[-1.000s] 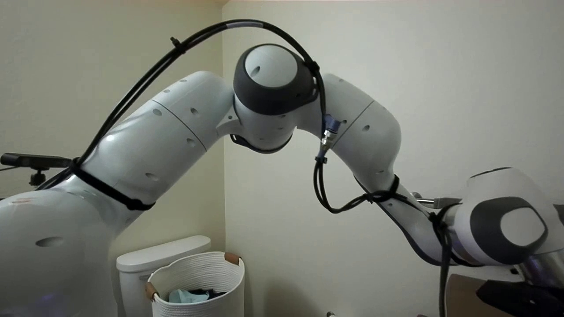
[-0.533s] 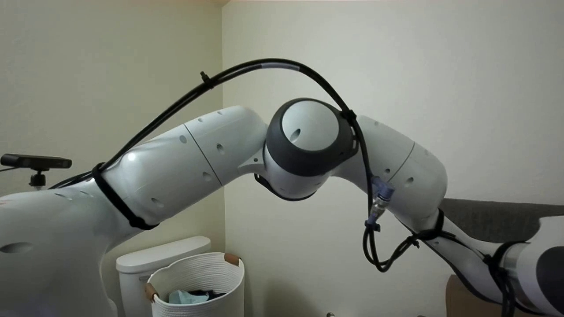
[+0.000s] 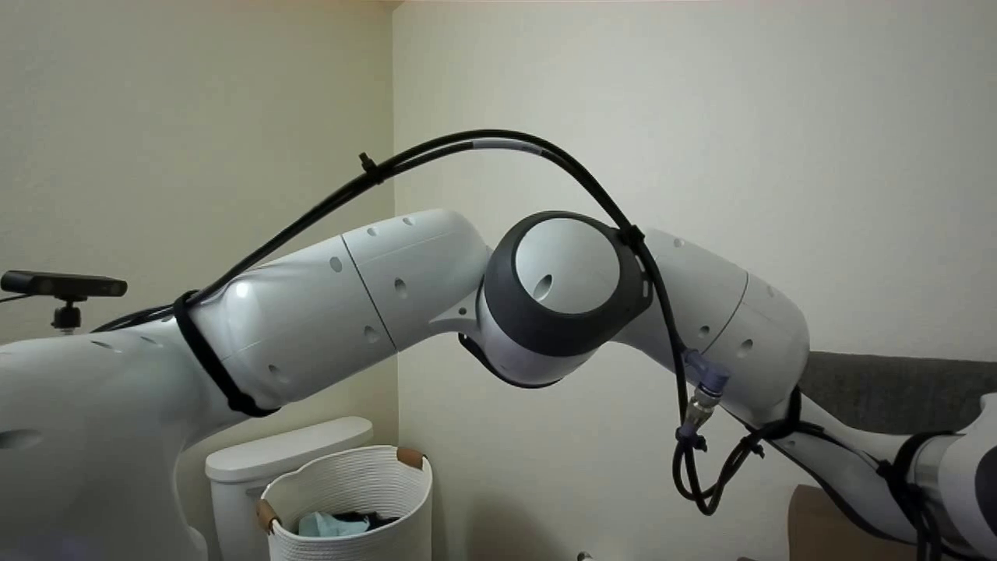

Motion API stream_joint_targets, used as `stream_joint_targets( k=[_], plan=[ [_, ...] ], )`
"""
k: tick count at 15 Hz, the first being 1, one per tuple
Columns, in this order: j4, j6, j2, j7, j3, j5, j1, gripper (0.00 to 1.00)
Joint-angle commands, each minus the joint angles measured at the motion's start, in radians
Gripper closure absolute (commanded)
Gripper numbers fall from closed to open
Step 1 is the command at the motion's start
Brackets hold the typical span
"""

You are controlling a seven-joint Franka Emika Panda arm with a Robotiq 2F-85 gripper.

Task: Put the towels in the laundry hamper

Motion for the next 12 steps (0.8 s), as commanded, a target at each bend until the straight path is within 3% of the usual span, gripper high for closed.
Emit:
stream_joint_targets(
  k=[1, 6, 9, 10, 12],
  plan=[
    [0.12, -0.111, 0.057, -0.025, 0.041, -0.005, -0.035, 0.0],
    [0.412, -0.439, 0.226, -0.054, 0.099, 0.01, -0.076, 0.0],
    [0.559, -0.553, 0.328, -0.015, 0.102, 0.007, -0.091, 0.0],
    [0.578, -0.566, 0.346, 0.001, 0.099, 0.007, -0.092, 0.0],
    [0.489, -0.52, 0.303, 0.027, 0.135, -0.032, -0.088, 0.0]
  ],
)
